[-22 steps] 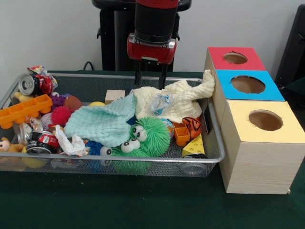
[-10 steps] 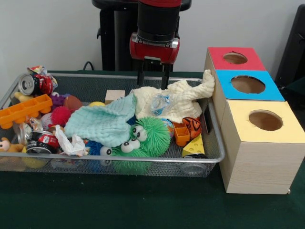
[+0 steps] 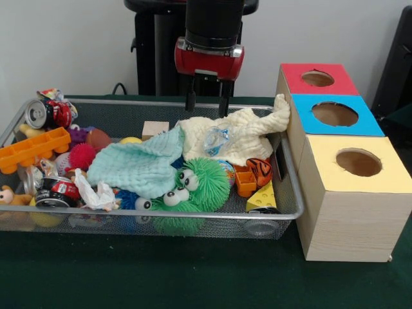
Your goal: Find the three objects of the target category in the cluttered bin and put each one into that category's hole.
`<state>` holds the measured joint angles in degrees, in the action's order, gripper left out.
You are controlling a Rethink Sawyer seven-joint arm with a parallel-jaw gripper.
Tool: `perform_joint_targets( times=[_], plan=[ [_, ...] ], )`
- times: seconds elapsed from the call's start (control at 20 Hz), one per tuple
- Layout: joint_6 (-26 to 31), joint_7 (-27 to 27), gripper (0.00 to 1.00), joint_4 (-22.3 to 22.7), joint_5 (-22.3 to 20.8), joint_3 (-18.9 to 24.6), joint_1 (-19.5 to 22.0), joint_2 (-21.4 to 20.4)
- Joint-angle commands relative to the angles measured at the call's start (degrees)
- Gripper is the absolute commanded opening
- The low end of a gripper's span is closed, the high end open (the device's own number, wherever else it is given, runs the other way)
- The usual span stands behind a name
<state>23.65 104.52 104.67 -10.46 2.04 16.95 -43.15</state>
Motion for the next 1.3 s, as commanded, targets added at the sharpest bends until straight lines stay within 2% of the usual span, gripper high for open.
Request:
perform_joint_targets(
  times=[0.05,0.8,1.3],
  plan=[
    [5.3,7.2,1.0,-2.8,2.7,0.8,-0.5,-1.2],
    [7.6,7.9,1.0,-4.6,4.0,0.1,-2.1,-1.1],
    [5.4,7.7,1.0,-5.9,3.8,-0.5,-2.6,1.1]
  ],
)
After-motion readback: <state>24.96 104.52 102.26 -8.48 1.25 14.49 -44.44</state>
